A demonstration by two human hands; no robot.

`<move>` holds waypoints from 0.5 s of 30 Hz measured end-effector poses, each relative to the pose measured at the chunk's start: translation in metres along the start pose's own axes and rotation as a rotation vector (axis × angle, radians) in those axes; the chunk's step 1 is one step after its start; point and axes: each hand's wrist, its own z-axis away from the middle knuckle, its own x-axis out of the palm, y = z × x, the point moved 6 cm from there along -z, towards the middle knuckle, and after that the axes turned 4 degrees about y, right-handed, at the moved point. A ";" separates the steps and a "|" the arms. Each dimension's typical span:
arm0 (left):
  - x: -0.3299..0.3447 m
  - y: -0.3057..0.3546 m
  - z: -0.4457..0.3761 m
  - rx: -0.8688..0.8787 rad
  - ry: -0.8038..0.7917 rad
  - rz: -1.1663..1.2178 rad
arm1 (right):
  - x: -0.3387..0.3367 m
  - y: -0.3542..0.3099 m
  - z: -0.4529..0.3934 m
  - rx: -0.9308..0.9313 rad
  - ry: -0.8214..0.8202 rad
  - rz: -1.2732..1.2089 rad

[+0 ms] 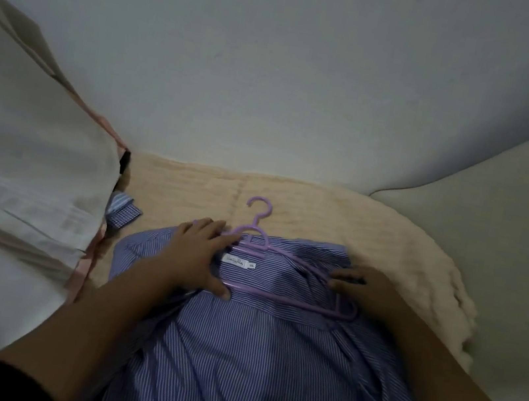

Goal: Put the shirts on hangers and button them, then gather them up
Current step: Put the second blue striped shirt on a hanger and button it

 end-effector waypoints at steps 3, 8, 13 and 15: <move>0.012 -0.005 -0.003 -0.013 -0.010 0.014 | 0.001 0.002 -0.002 0.042 -0.060 0.017; 0.013 -0.007 -0.003 -0.047 0.026 0.081 | -0.007 -0.001 -0.008 0.048 -0.057 0.084; 0.010 -0.012 -0.003 -0.040 0.075 0.165 | -0.021 -0.009 -0.016 0.011 -0.007 0.174; 0.006 -0.014 -0.001 -0.031 0.114 0.170 | -0.030 -0.017 -0.019 0.000 0.026 0.208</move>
